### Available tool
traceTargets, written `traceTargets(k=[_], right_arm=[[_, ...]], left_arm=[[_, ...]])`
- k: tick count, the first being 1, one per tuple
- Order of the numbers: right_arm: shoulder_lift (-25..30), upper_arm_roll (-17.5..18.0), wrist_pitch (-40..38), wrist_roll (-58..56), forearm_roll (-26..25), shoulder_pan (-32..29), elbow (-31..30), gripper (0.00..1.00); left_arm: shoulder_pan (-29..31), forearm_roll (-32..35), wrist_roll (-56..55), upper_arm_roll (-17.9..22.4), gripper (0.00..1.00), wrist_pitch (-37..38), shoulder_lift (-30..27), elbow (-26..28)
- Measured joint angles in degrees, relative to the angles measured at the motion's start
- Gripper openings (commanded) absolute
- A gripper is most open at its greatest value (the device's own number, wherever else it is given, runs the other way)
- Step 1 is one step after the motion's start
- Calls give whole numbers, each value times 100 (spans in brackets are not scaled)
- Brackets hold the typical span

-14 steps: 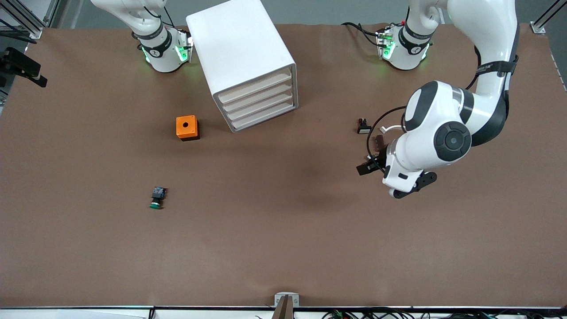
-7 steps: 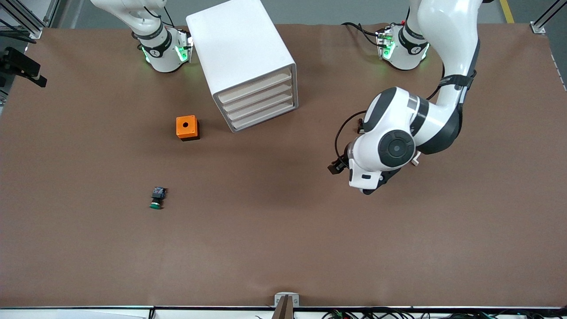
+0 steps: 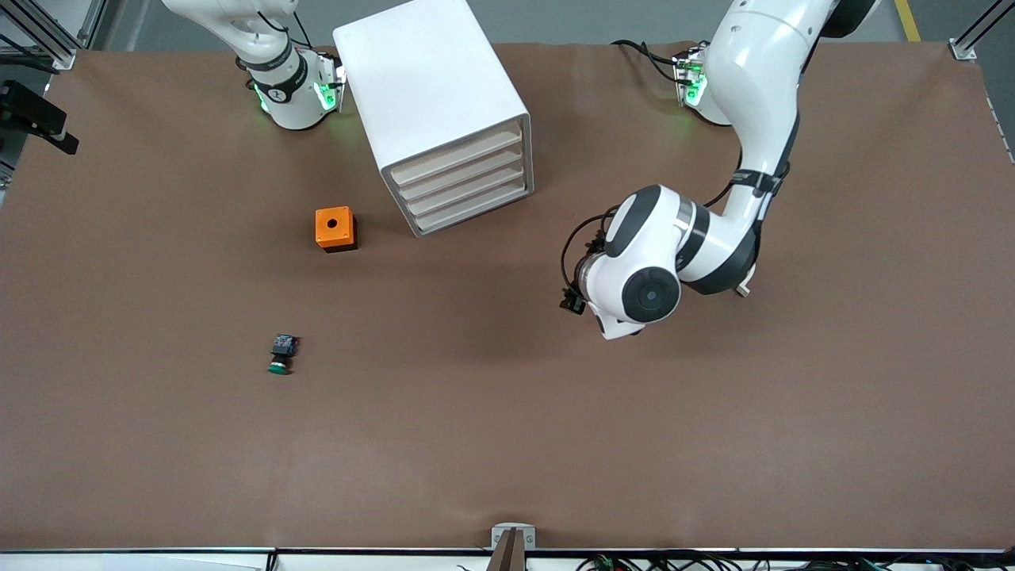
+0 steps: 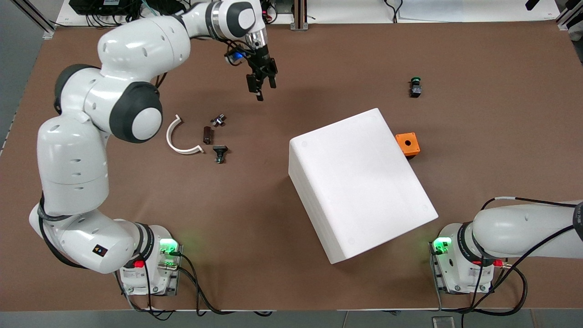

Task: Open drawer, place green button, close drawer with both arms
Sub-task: 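Reach the left gripper toward the white cabinet's drawer handle, then grasp the drawer handle with the left gripper while the right gripper reaches in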

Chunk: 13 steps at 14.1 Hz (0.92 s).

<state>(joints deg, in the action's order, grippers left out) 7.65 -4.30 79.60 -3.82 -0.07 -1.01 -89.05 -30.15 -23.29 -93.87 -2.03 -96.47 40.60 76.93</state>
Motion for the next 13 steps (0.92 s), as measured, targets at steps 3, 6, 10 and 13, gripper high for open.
traceTargets(k=[3,6,10,13], right_arm=[[0,-4,-3,0,0,0,0,100],[0,-7,-4,0,0,0,0,100],[0,-8,-5,0,0,0,0,100],[-1,-8,-5,0,0,0,0,100]], left_arm=[[-120,-729,-814,-7,100,8,239,-37],[-455,-1194,-1794,-12,100,225,369,-49],[-672,-1990,-2694,-15,100,559,740,-60],[-652,-2566,-2797,-11,100,787,1127,-93]])
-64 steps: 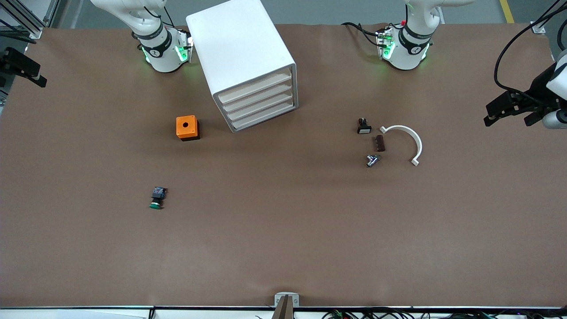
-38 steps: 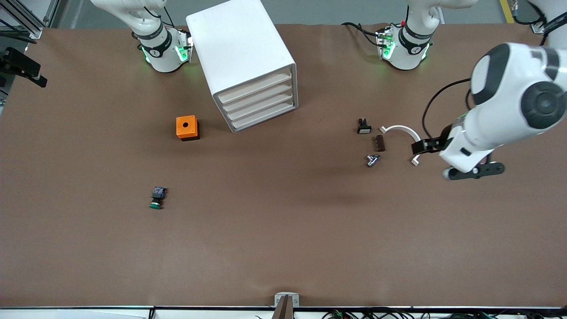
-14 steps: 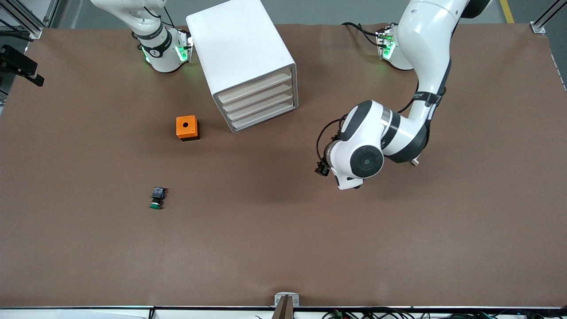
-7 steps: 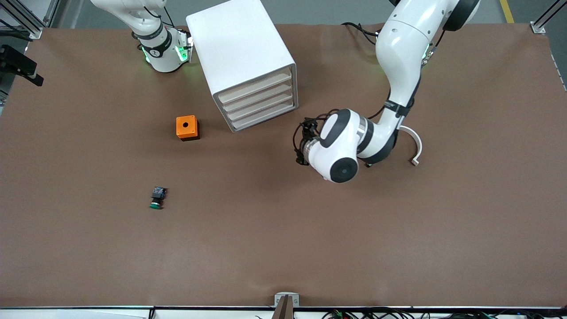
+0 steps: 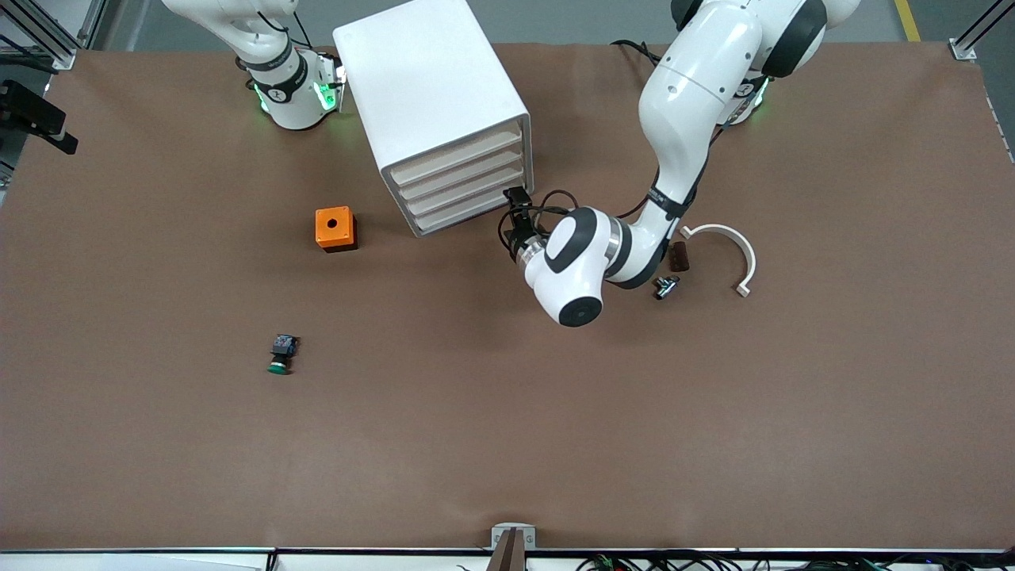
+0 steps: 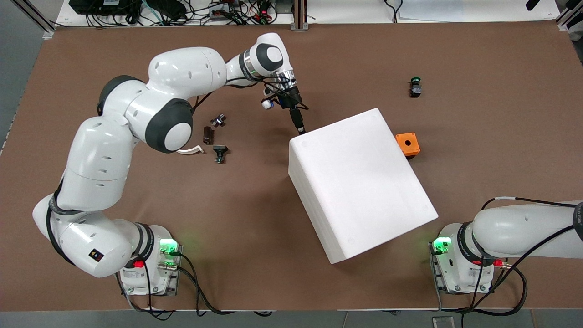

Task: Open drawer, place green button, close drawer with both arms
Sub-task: 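Grasp the drawer handle with the left gripper while the right gripper reaches in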

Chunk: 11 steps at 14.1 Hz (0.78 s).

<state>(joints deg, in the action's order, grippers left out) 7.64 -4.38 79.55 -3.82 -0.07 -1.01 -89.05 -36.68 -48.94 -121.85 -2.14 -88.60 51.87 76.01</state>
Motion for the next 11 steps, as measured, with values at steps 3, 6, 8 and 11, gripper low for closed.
traceTargets(k=[3,6,8,11], right_arm=[[-13,-1,0,2,0,0,-1,100],[-68,-11,0,2,0,0,-7,100],[-203,-14,0,2,-4,-1,-19,100],[-516,-19,77,1,-5,-3,-23,100]], left_arm=[[5,-502,-15,1,100,341,229,-28],[5,-714,-20,1,99,481,381,-33],[5,-780,-23,-3,95,658,475,-34],[4,-1012,-26,-21,76,930,673,-35]])
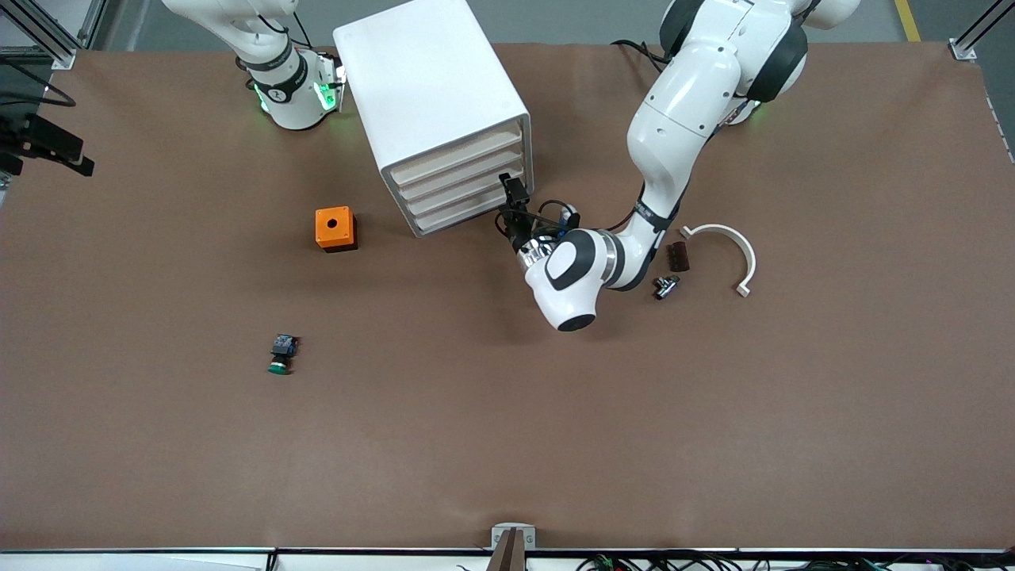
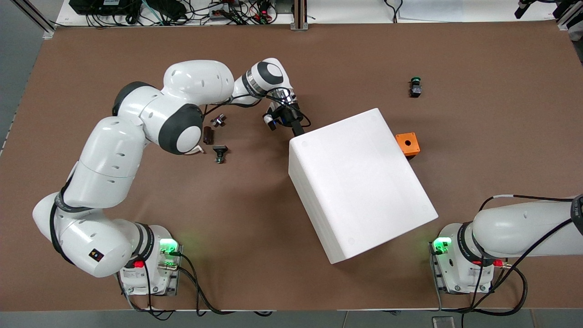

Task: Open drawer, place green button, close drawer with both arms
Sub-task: 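Grasp the drawer handle with the left gripper while the right gripper reaches in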

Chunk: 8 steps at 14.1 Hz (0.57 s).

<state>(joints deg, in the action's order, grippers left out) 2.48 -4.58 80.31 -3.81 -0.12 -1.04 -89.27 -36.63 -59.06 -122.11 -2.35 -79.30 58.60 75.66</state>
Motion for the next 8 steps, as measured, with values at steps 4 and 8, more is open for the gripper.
traceTargets(k=[4,8], right_arm=[[-643,-21,122,0,-4,-15,-18,100],[-1091,-26,246,-9,-48,-174,5,100]], left_arm=[[-2,-55,0,-68,63,48,88,-2],[-19,-55,1,-200,52,59,168,-2]])
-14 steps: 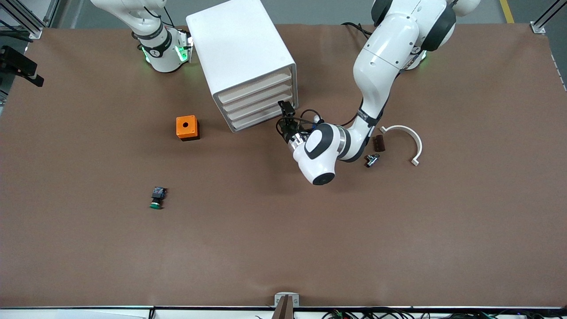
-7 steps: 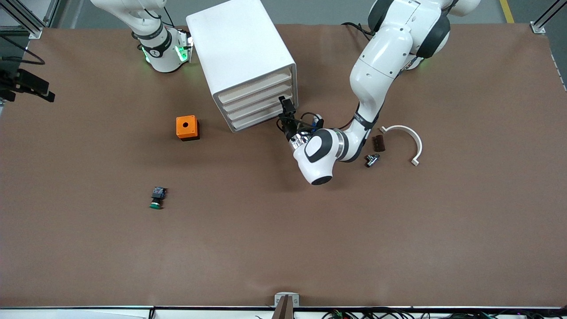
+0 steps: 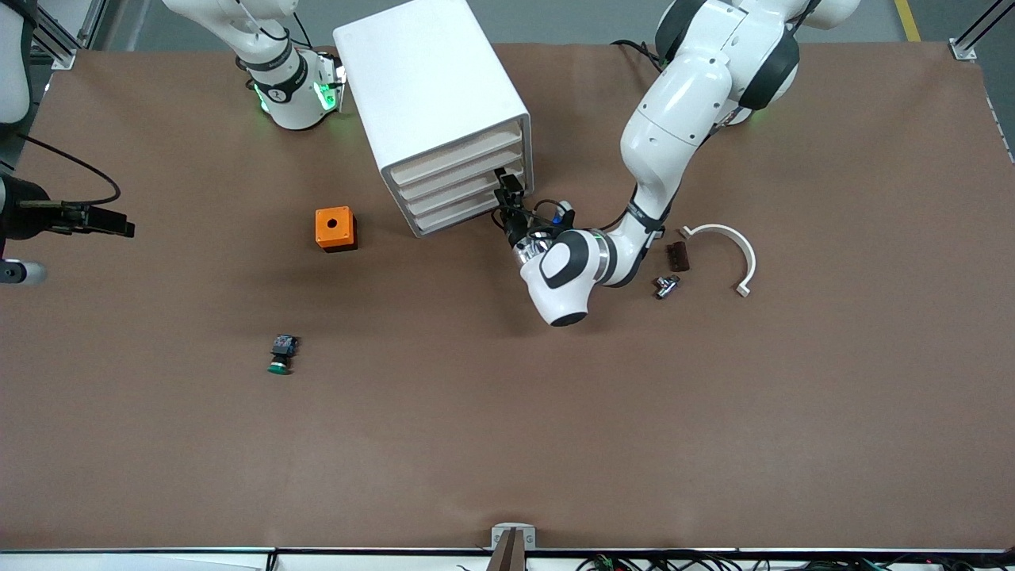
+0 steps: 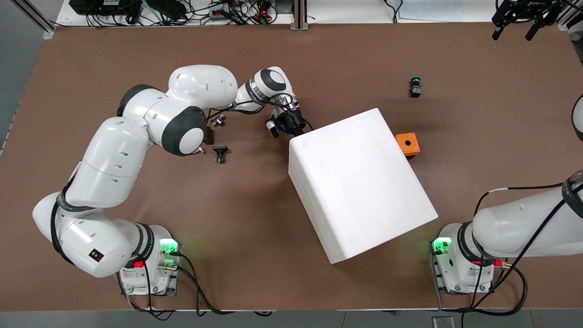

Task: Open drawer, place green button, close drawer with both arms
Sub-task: 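Grasp the drawer handle with the left gripper while the right gripper reaches in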

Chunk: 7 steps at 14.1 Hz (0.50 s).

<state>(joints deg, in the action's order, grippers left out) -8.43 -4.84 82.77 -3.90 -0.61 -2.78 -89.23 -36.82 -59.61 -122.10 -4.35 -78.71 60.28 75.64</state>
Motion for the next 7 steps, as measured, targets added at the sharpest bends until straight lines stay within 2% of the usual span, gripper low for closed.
traceTargets(k=[5,7], right_arm=[[-8,49,205,1,-67,-1,48,100],[-10,59,427,59,-67,0,14,100]], left_arm=[[-120,0,92,-31,32,6,63,3],[-141,0,152,-33,29,14,79,10]])
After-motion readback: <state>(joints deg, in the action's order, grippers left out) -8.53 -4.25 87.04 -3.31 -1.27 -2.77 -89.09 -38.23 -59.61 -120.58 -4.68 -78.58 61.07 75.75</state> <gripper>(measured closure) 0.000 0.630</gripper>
